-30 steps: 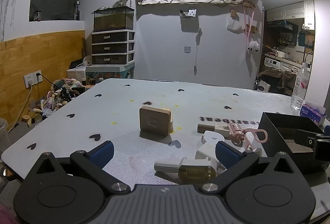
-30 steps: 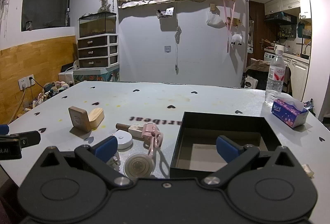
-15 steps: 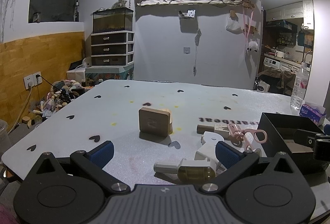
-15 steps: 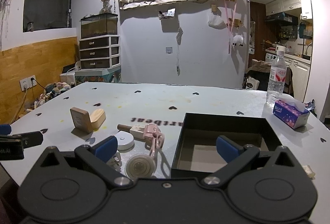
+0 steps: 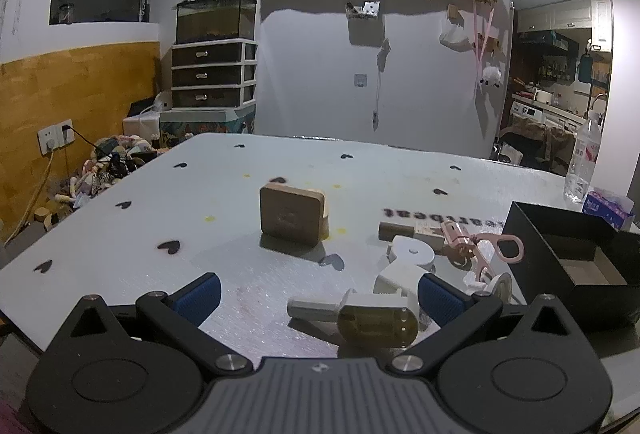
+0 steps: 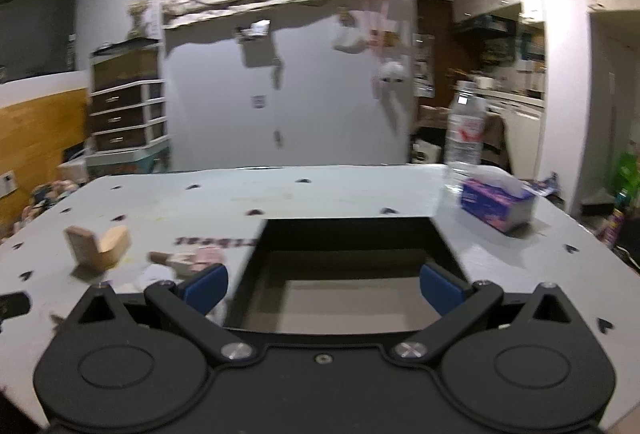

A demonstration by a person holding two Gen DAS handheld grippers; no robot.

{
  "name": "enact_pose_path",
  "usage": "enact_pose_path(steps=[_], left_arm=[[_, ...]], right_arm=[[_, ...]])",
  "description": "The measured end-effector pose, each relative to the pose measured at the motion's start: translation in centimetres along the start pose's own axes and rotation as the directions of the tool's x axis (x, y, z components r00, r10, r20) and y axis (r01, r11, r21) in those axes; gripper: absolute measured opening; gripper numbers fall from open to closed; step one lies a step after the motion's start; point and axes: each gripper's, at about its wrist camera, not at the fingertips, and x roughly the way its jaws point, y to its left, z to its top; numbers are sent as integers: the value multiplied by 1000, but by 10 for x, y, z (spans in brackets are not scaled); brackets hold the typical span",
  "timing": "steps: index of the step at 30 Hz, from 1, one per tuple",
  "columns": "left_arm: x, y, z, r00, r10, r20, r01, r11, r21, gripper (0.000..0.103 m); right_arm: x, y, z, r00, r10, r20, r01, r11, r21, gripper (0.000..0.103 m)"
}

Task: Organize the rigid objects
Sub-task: 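Grasp the white-and-olive plug adapter with the left gripper while the right gripper clamps the black box wall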

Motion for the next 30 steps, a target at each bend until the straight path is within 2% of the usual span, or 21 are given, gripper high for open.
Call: enact_pose_path(steps=[6,14,17,24,26,28,30], left_arm=[[18,-3,-9,999,-7,-47,7,1000,-1,103],[43,-12,-25,993,-26,-118,28,999,16,103],[53,-15,-30,988,-33,-149,36,999,22,103],[68,-18,-40,977,-44,-210,45,999,1,103],[69,-20,-42,978,-34,-204,38,999,16,103],[69,-23,-44,979,-22,-204,29,999,34,103],[70,-26,-45,978,-11,-206,21,999,45,103]], right_arm=[[6,-31,0,997,-73,-19,73,996,41,103],[29,-72,-2,995,-43,-88,56,987,151,103],[37,-89,-5,997,-20,-80,38,972,230,103],[65,-101,0,982,-53,-180,91,973,210,102],[74,-103,1,979,-24,-202,68,974,216,93],[82,-104,2,975,-10,-220,59,975,216,73],[89,-104,1,970,-9,-243,63,974,215,61]])
